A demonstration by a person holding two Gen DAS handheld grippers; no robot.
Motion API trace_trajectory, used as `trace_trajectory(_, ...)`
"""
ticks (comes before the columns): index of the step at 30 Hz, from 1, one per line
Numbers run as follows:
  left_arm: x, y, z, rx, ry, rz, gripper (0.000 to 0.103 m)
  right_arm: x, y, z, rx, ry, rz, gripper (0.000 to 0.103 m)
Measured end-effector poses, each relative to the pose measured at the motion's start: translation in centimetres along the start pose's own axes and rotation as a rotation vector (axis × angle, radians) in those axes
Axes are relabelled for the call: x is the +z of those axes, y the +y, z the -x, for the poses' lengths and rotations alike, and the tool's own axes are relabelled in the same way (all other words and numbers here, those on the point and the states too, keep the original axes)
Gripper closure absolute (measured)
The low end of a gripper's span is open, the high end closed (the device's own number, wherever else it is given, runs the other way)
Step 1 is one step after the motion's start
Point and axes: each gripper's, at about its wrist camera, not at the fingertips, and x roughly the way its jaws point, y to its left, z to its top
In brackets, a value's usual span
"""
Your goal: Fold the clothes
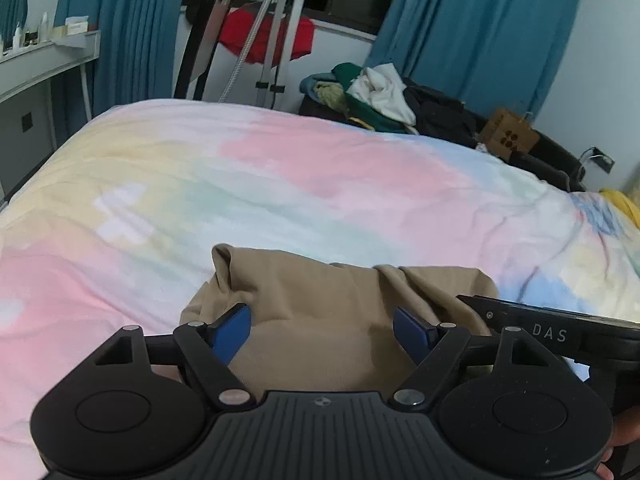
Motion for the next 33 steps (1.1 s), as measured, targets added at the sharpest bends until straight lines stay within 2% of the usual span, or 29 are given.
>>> trace_trajectory(5,-1.2,-0.4,3.7,-0.028,-0.015,0.000,0.023,-0.6,1.1,3.6,0.020,-0.038,0.031,0.080)
trace_trajectory(10,-2.9,-1.7,6.0,-0.013,-0.002,-0.069,0.023,-1.9,2.9,5.9,0.006,-0.037,0.095,0.081)
trace_trajectory(15,-4.4,-1.8,4.5,0.000,0.051,-0.083,0.023,-3.3,3.1,4.4,-0.029,0.007,0.119,0.081)
trace_trajectory(17,-4.8,-1.4,4.4,-0.001,0.043,-0.080,0.023,-3.5,3.0,3.9,-0.035,0.011,0.122,0.081)
trace_trajectory(19,-4.5,-0.9,5.5,-0.020,0.041,-0.030,0.023,-3.3,2.4,4.2,-0.016,0.003,0.077,0.082)
trace_trajectory(23,-4.4,0.5,8.6,-0.114,0.042,0.157,0.021,-3.0,0.8,5.9,0.041,-0.026,-0.064,0.079)
trace_trajectory(25,-5.0,2.2,9.8,-0.208,0.111,0.381,0.019,-2.8,0.1,7.0,0.080,-0.048,-0.132,0.079)
trace_trajectory(28,-7.7,4.9,9.5,-0.440,0.184,0.710,0.018,-2.5,-0.8,8.0,0.154,-0.061,-0.226,0.079)
trace_trajectory(29,-8.4,5.6,9.0,-0.465,0.196,0.787,0.018,-2.4,-1.0,8.1,0.182,-0.060,-0.256,0.079)
trace_trajectory(30,-9.0,6.2,8.3,-0.456,0.206,0.849,0.018,-2.3,-1.0,8.1,0.209,-0.058,-0.281,0.079)
trace_trajectory(33,-9.7,7.7,6.1,-0.395,0.201,0.954,0.019,-2.4,-0.8,8.0,0.279,-0.044,-0.341,0.079)
